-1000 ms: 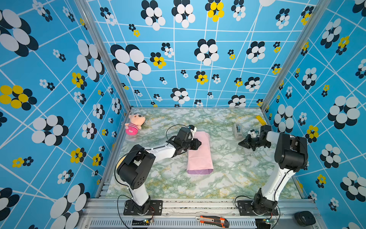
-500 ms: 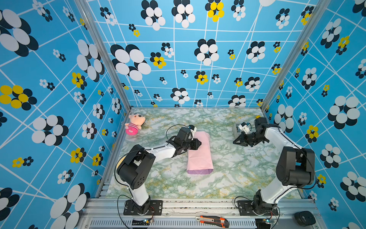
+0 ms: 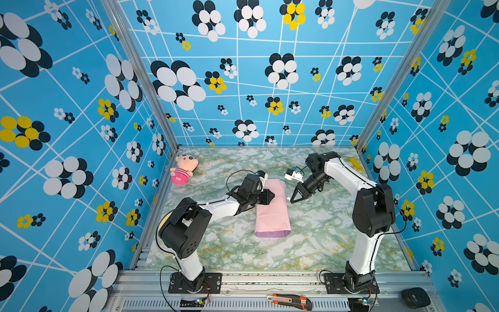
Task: Wrap a gift box in wrapping paper
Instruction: Tear off the tape with the cutter, then stick the wrapping paper to the gift box.
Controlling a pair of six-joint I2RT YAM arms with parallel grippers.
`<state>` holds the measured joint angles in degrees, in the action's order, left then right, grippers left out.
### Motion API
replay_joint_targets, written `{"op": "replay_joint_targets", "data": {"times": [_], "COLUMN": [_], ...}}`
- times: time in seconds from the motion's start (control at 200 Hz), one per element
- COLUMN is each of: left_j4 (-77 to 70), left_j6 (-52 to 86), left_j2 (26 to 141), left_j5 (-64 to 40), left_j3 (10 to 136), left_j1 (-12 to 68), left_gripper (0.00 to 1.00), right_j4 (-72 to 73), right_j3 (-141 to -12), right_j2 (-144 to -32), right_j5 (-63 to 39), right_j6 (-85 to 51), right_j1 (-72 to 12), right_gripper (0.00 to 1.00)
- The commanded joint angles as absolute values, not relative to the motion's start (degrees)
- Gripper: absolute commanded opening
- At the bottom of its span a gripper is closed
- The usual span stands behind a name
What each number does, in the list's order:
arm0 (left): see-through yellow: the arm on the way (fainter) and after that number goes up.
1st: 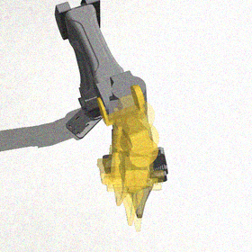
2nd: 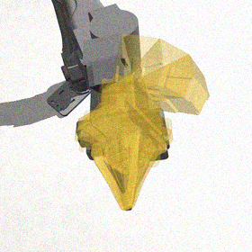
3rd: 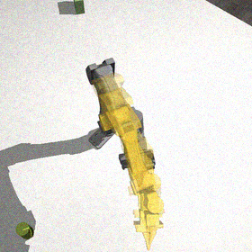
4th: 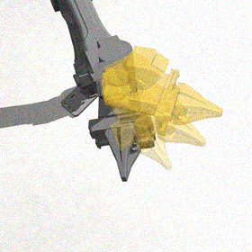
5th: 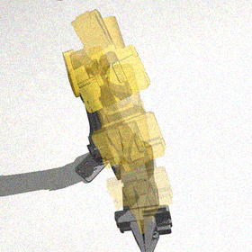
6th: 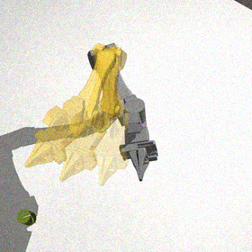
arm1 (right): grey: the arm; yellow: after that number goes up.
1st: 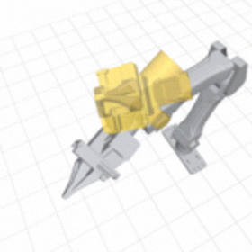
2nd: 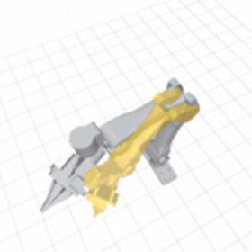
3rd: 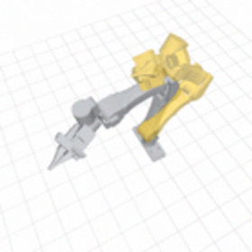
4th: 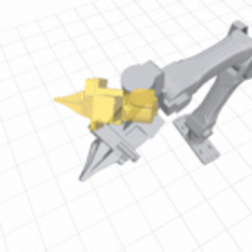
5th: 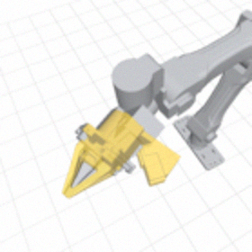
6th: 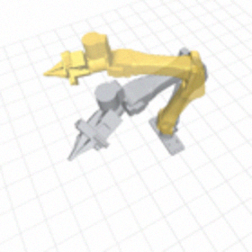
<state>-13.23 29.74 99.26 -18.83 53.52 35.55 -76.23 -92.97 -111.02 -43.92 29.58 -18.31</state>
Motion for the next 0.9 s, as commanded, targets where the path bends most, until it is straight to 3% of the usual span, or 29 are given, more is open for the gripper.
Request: {"op": "replay_joint_targets", "data": {"times": [0.0,0.155,0.31,0.38,0.545,0.715,0.895], "left_j4": [-1.49,-1.67,-1.84,-1.85,-1.67,-1.47,-1.77], "left_j6": [28.55,28.71,28.89,28.83,28.35,28.1,28.39], "left_j2": [101.69,101.52,101.25,101.34,101.43,101.43,101.16], "left_j5": [-15.62,-15.56,-15.33,-15.46,-15.84,-16.0,-15.83], "left_j3": [49.66,49.66,49.46,49.48,49.79,49.92,49.53], "left_j1": [35.82,35.85,35.87,35.86,35.86,35.86,35.95], "left_gripper": [0.21,0.21,0.21,0.21,0.21,0.21,0.21], "right_j4": [-78.2,-60.78,-43.58,-39.74,-46.93,-65.0,-77.75], "right_j3": [-94.92,-88.88,-78.27,-74.2,-74.06,-84.33,-94.72], "right_j2": [-111.14,-108.85,-102.44,-100.53,-99.0,-106.16,-114.26], "right_j5": [-41.68,-46.42,-35.67,-35.38,-41.2,-44.68,-40.72], "right_j6": [32.93,16.4,-6.43,-11.96,2.19,17.4,22.85], "right_j1": [-18.26,-15.76,-15.42,-16.34,-19.42,-19.42,-19.42], "right_gripper": [0.0,0.0,0.0,0.0,0.0,0.0,0.0]}}
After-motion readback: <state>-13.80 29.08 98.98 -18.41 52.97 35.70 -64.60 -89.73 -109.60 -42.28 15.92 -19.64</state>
